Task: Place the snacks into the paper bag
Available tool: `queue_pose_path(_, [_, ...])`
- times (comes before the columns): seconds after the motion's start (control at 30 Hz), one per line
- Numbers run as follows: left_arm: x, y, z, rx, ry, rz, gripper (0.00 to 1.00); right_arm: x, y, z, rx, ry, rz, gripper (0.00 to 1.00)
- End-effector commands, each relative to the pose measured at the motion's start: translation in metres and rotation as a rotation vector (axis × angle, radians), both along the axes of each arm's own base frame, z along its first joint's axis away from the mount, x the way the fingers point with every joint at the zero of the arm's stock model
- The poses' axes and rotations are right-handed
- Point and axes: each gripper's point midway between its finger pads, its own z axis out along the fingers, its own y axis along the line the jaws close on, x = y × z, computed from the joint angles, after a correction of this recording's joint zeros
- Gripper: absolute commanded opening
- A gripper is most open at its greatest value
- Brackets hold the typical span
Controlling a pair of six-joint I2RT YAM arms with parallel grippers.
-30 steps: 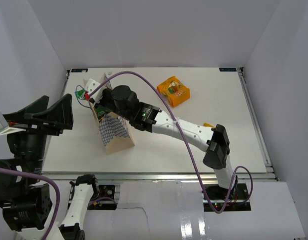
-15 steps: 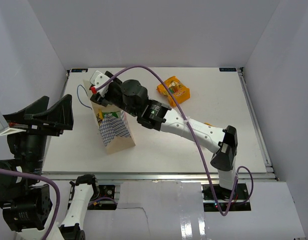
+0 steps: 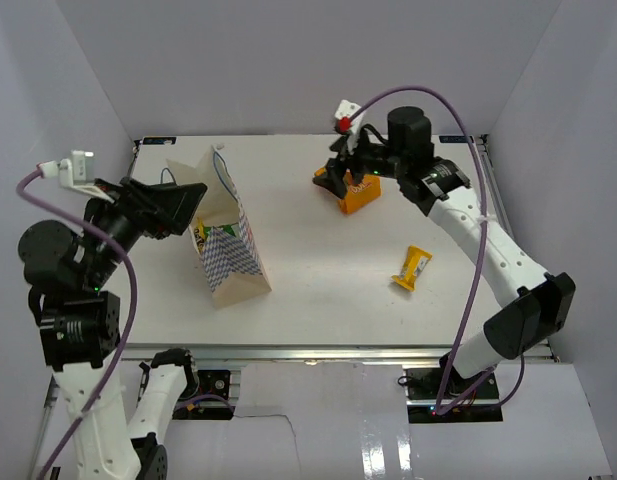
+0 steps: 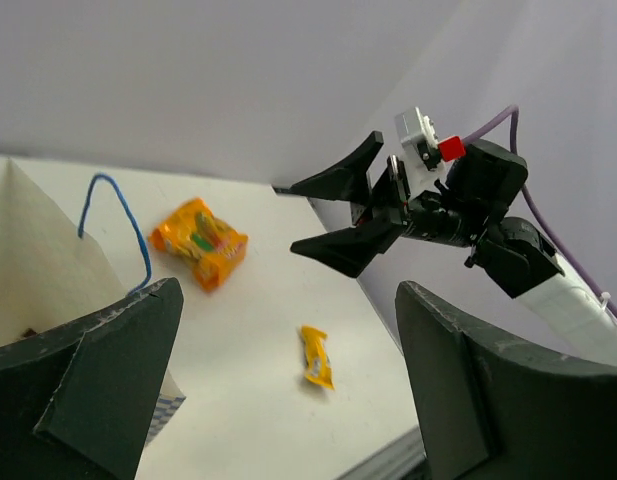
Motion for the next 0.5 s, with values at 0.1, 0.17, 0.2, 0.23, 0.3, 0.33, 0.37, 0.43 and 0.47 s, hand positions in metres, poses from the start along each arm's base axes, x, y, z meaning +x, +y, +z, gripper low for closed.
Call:
queue_pose_path(0.1, [0.026,-0.019,-0.027,-0.042,0.114,-0.168,0.98,0.010,-0.149,-0.146,-0.132,0.548,-0.412,0.90])
queue_pose_path(0.17, [0.032,-0.020,-0.031,-0.043,0.119,-0.175,0.98,-0.005,-0.190,-0.182,-0.176,0.689,-0.576,0.90])
queue_pose_path(0.2, [0.034,-0.020,-0.032,-0.045,0.117,-0.179,0.98,-0.008,-0.214,-0.196,-0.176,0.740,-0.672,0.90])
queue_pose_path(0.23, [0.038,-0.020,-0.037,-0.048,0.131,-0.182,0.98,-0.024,-0.234,-0.218,-0.186,0.809,-0.793,0.90])
queue_pose_path(0.3, [0.041,-0.020,-0.040,-0.047,0.133,-0.185,0.98,-0.035,-0.256,-0.234,-0.187,0.844,-0.921,0.90])
queue_pose_path(0.33, [0.042,-0.020,-0.042,-0.043,0.134,-0.186,0.98,-0.043,-0.266,-0.241,-0.162,0.874,-1.020,0.90])
queue_pose_path(0.37, [0.044,-0.019,-0.044,-0.042,0.138,-0.182,0.98,-0.047,-0.269,-0.245,-0.152,0.892,-1.052,0.90])
queue_pose_path(0.43, [0.046,-0.019,-0.048,-0.039,0.144,-0.181,0.98,-0.057,-0.270,-0.254,-0.105,0.963,-1.106,0.90])
queue_pose_path(0.47, [0.048,-0.018,-0.052,-0.040,0.154,-0.178,0.98,-0.059,-0.272,-0.258,-0.084,0.994,-1.126,0.90])
